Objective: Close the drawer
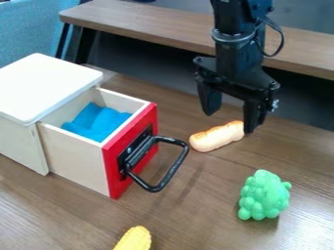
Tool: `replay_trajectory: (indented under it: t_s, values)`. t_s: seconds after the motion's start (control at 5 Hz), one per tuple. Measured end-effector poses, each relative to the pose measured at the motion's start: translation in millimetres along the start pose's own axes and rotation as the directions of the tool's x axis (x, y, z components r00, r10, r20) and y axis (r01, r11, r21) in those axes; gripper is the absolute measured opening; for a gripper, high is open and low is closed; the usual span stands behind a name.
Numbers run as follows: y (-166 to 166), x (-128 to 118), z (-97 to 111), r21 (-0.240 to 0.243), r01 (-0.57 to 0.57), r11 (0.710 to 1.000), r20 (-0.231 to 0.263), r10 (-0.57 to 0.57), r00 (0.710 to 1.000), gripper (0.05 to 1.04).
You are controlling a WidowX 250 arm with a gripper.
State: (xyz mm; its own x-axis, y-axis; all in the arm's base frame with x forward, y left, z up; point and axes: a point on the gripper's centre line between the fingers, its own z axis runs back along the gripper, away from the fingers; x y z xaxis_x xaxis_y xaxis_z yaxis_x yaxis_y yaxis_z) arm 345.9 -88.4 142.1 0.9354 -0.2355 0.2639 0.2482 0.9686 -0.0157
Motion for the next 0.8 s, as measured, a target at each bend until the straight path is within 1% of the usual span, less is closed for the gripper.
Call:
replay_trajectory:
  t_s: [0.2, 0.6, 0.8]
  values:
    - [0, -5, -11, 0.0, -0.002, 1.0, -0.037, 0.002, 0.999, 0.999]
    - [2, -12, -19, 0.008, -0.005, 1.0, -0.055, 0.006, 0.998, 0.999]
    - [8, -21, -26, 0.022, -0.028, 0.999, -0.082, 0.03, 0.996, 0.999]
